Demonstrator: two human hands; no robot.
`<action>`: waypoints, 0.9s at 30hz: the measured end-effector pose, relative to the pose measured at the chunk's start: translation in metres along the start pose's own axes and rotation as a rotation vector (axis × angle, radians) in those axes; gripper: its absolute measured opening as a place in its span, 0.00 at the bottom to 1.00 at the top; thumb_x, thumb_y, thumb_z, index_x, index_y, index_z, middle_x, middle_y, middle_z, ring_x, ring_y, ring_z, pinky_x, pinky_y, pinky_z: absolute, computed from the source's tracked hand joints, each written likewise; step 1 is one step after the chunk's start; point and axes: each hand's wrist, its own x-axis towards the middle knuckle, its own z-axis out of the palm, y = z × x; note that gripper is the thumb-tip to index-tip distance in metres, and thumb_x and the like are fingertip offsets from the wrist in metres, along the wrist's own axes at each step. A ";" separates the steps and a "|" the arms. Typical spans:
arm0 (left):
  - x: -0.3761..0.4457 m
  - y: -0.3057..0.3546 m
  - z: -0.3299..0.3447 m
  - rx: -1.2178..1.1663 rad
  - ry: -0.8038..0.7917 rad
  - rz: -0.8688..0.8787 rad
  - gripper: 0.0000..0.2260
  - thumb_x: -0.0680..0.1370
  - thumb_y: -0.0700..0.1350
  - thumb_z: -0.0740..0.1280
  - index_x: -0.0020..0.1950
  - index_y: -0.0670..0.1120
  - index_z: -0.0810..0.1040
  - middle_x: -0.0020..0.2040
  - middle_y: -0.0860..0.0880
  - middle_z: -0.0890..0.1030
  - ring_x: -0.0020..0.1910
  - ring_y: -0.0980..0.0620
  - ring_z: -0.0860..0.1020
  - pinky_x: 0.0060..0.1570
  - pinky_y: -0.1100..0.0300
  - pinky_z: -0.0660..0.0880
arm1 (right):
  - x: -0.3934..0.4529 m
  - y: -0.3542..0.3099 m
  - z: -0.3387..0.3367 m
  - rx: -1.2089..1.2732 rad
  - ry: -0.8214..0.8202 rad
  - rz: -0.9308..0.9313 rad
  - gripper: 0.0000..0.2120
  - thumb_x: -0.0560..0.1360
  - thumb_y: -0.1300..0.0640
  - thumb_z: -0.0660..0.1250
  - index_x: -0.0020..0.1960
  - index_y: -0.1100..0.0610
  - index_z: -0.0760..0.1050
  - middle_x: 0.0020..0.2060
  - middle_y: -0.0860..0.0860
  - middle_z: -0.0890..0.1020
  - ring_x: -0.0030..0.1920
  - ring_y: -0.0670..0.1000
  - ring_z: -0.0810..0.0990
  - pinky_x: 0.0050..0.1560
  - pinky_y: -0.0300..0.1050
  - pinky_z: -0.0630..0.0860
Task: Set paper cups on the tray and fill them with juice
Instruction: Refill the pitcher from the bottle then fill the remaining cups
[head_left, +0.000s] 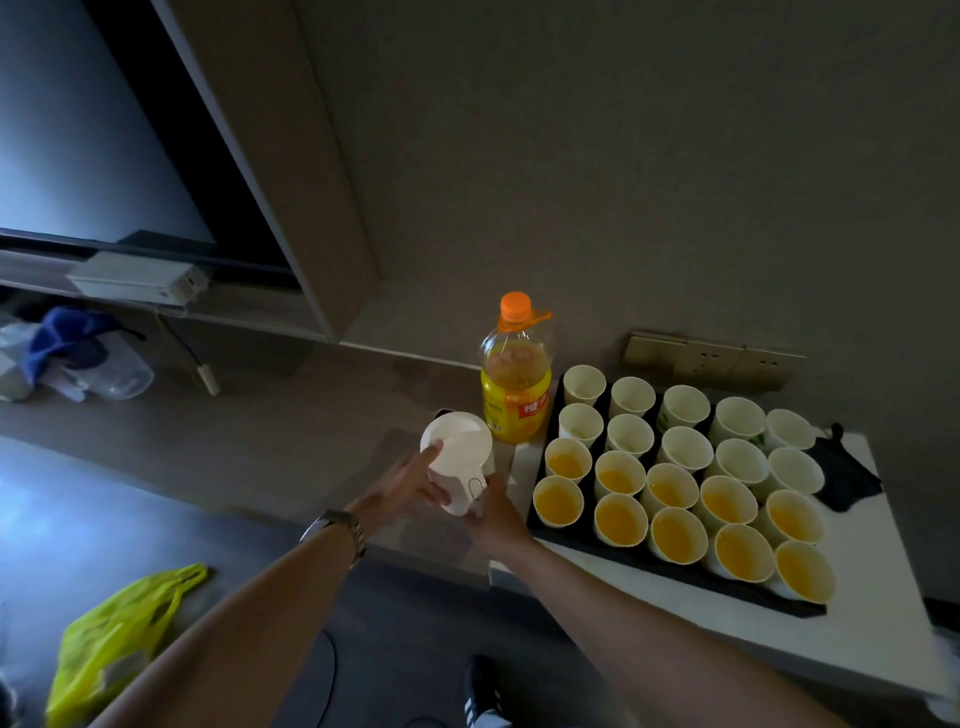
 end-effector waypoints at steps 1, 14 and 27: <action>-0.002 -0.005 -0.002 -0.010 0.024 0.027 0.36 0.75 0.72 0.58 0.68 0.45 0.75 0.50 0.43 0.86 0.48 0.48 0.84 0.49 0.51 0.80 | 0.002 0.000 0.001 0.017 -0.001 0.012 0.30 0.78 0.53 0.70 0.73 0.52 0.57 0.69 0.53 0.74 0.68 0.57 0.75 0.55 0.46 0.77; 0.055 -0.038 0.007 0.290 0.135 0.402 0.57 0.56 0.46 0.87 0.78 0.60 0.59 0.68 0.59 0.75 0.69 0.58 0.73 0.63 0.62 0.76 | 0.006 -0.001 -0.003 0.057 0.031 0.070 0.21 0.73 0.48 0.74 0.63 0.51 0.75 0.54 0.49 0.83 0.56 0.53 0.82 0.54 0.51 0.82; 0.031 -0.033 0.002 0.297 0.337 0.532 0.47 0.59 0.61 0.85 0.73 0.62 0.66 0.62 0.63 0.79 0.62 0.63 0.77 0.58 0.64 0.78 | -0.005 -0.012 -0.012 0.068 0.138 -0.111 0.14 0.77 0.53 0.71 0.61 0.57 0.78 0.51 0.49 0.82 0.53 0.49 0.81 0.43 0.34 0.76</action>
